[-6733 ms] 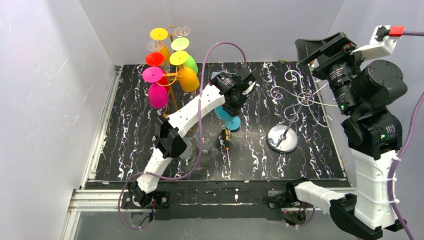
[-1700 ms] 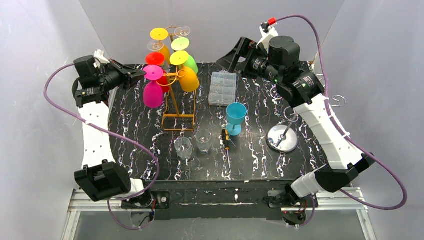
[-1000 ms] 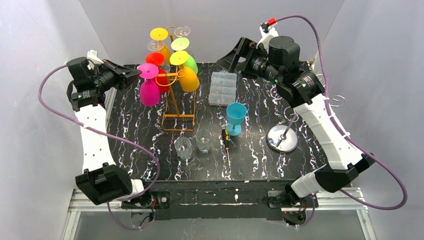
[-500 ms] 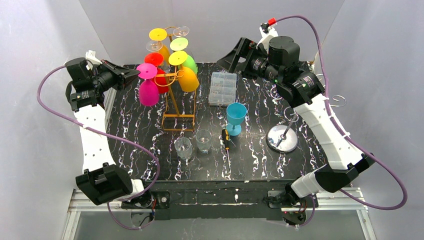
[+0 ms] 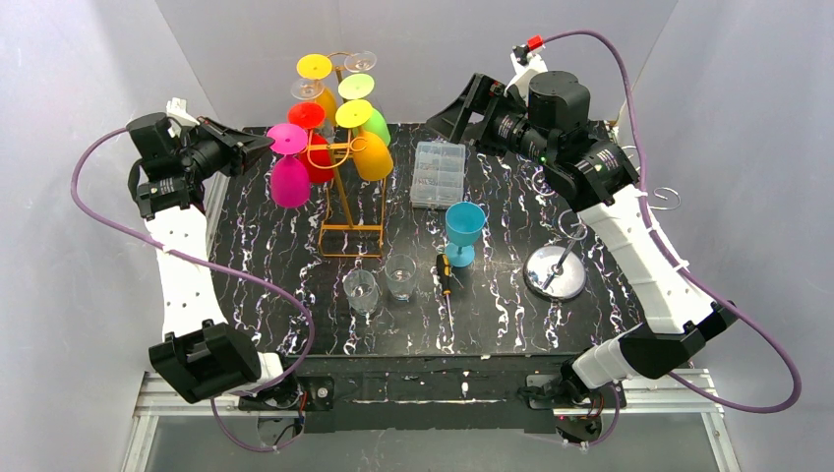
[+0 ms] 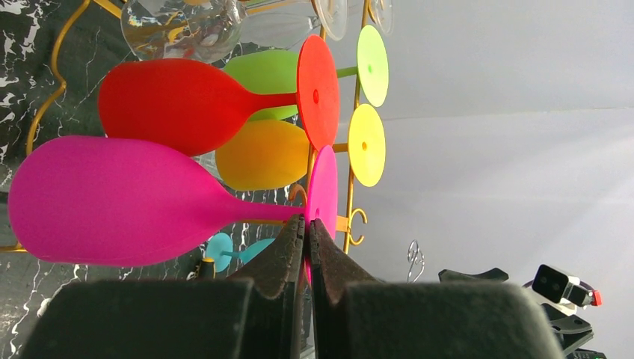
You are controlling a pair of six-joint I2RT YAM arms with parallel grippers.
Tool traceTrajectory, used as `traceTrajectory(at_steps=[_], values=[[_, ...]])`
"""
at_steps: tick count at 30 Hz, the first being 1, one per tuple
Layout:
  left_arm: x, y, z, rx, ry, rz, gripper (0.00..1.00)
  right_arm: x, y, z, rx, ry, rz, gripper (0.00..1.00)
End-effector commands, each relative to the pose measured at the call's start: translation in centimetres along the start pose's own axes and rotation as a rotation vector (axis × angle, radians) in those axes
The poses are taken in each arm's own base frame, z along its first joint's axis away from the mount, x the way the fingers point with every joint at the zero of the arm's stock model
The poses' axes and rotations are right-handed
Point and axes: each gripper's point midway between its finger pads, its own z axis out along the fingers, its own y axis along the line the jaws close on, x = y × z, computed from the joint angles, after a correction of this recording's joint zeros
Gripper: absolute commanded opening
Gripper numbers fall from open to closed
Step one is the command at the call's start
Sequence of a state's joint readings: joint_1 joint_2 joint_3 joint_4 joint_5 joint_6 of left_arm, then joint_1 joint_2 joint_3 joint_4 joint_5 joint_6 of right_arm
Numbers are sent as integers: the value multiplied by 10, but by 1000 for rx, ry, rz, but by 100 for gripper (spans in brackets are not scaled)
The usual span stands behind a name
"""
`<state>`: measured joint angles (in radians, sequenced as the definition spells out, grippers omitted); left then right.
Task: Take the wine glass off the wine glass rack
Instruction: Pick up the wine glass from the wine rack.
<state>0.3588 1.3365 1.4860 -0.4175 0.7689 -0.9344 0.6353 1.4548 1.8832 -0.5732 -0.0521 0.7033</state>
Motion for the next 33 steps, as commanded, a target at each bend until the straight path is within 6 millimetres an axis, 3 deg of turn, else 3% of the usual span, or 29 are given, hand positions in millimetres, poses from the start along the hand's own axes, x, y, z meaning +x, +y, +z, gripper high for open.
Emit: traceTrajectory(at_steps=[1, 7, 15, 20, 25, 29, 33], values=[[-8, -19, -8, 39, -34, 66, 0, -20, 21, -19, -61, -70, -18, 98], [-15, -29, -20, 2, -87, 121, 0, -22, 24, -22, -72, -74, -25, 98], [-33, -59, -60, -93, -255, 245, 0, -26, 35, -24, -116, -70, -65, 98], [-39, -97, -79, -34, -305, 297, 0, -33, 46, -25, -157, -78, -109, 98], [-32, -145, -86, 78, -298, 345, 0, -43, 50, -21, -182, -89, -151, 98], [-16, -182, -82, 165, -264, 390, 0, -56, 45, -17, -193, -104, -153, 98], [16, -216, -62, 259, -180, 425, 0, -66, 42, -18, -219, -128, -163, 98]])
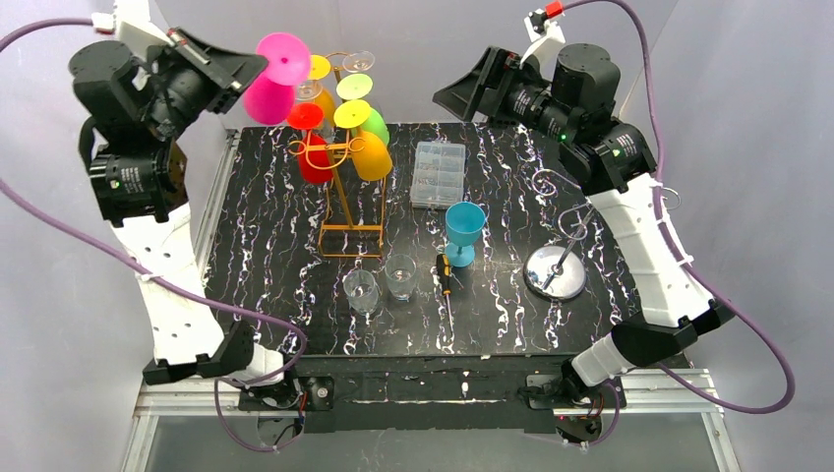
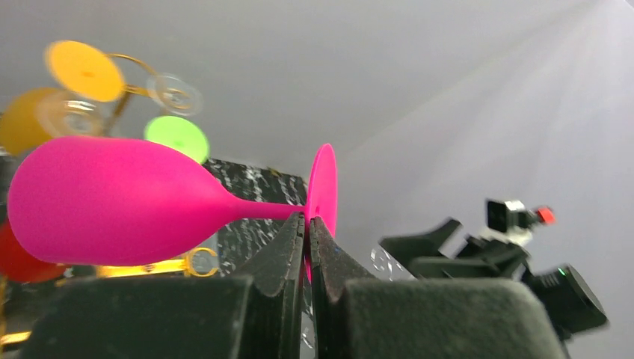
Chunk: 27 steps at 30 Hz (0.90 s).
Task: Take the wine glass off the wine glass rack
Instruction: Pick up the wine glass from the wine rack, then place the wine glass at the center of the board.
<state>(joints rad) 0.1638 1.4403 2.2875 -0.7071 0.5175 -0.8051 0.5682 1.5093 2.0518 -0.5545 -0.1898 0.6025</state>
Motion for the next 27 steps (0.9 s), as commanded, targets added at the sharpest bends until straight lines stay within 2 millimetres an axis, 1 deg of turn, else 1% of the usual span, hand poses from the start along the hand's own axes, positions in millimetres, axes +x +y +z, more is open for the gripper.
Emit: traceTrajectory(at_steps=[1, 4, 7, 10, 14, 16, 20, 23, 27], values=[[22, -39, 20, 104, 68, 8, 0, -26, 11, -3, -83, -72, -51, 98], [40, -64, 34, 187, 129, -15, 0, -33, 5, -8, -97, -87, -67, 98], [52, -89, 41, 279, 175, -59, 0, -43, -2, -14, -111, -109, -80, 98], [60, -108, 44, 349, 213, -125, 0, -52, -4, -19, -148, -123, -82, 99], [67, -129, 46, 424, 265, -250, 0, -55, -2, -22, -202, -126, -75, 98], [68, -135, 48, 444, 284, -313, 0, -53, -2, -24, -221, -124, -66, 98], [63, -145, 50, 480, 295, -431, 0, -53, -7, -31, -237, -133, -46, 98], [58, -154, 48, 517, 305, -510, 0, -50, -4, -37, -274, -145, -18, 98], [53, -162, 48, 565, 315, -638, 0, -47, 6, -41, -367, -162, 44, 98]])
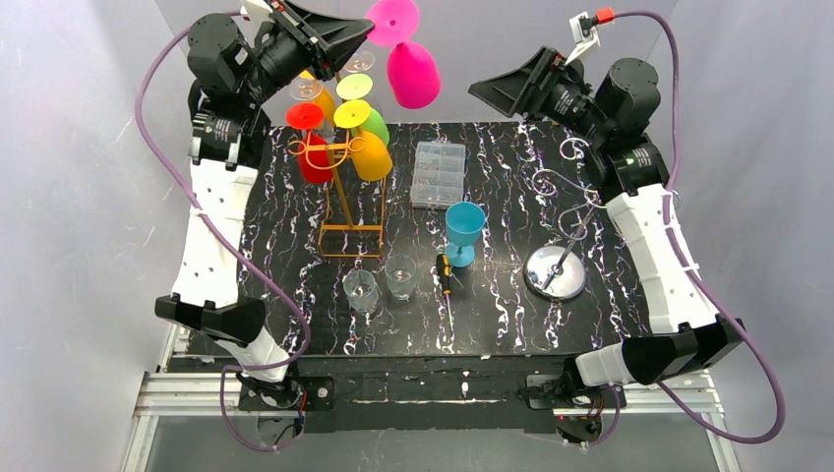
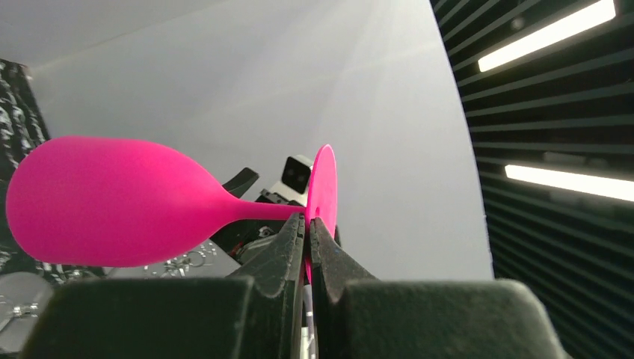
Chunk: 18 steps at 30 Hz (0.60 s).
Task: Take the wine glass off the wine glass rack
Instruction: Place the wine glass at the center of the board.
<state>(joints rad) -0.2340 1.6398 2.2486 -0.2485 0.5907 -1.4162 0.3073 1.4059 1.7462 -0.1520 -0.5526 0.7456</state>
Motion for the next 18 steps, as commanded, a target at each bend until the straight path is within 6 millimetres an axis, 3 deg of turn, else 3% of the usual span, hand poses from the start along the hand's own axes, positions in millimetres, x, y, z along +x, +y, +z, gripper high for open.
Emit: traceTrajectory(at_steps=[1, 6, 18], values=[[8, -57, -15, 196, 11, -117, 0, -18, 46, -11, -202, -87, 12, 98], [10, -65, -14, 231, 24, -209, 0, -23, 58, -12, -296, -128, 100, 98], [9, -85, -18, 298, 30, -291, 0, -36, 60, -9, -381, -205, 187, 98]])
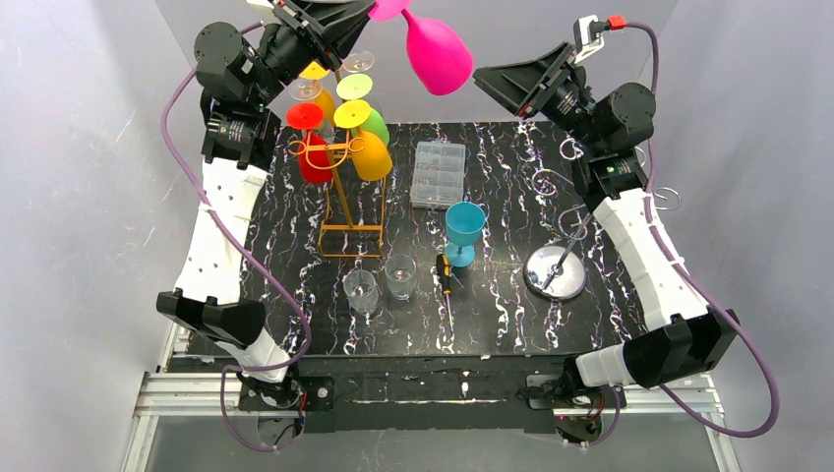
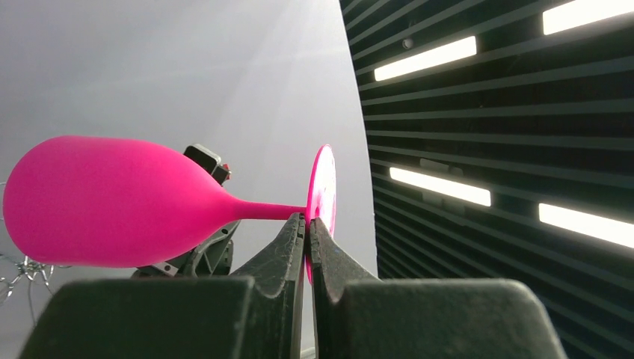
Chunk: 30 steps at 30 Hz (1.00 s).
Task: Take the wine glass off the wine glass rack
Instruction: Place the wine glass at the center of the board.
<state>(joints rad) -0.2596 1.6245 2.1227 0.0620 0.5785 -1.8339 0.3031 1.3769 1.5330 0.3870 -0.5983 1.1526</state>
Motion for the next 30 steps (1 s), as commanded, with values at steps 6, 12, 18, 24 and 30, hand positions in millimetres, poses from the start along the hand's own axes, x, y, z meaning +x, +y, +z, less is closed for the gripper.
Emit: traceTrajectory(at_steps=[6, 12, 18, 24, 30], values=[[32, -56, -16, 153, 51, -2, 0, -19, 42, 3, -217, -75, 37, 98], [36, -54, -14, 171, 72, -29, 0, -24, 57, 2, -306, -80, 90, 86], [45, -52, -11, 193, 114, -49, 0, -26, 67, -1, -370, -81, 120, 74], [47, -51, -13, 224, 114, -66, 0, -26, 75, -6, -402, -86, 136, 58], [46, -47, -11, 226, 121, -74, 0, -29, 80, -8, -416, -106, 125, 42]])
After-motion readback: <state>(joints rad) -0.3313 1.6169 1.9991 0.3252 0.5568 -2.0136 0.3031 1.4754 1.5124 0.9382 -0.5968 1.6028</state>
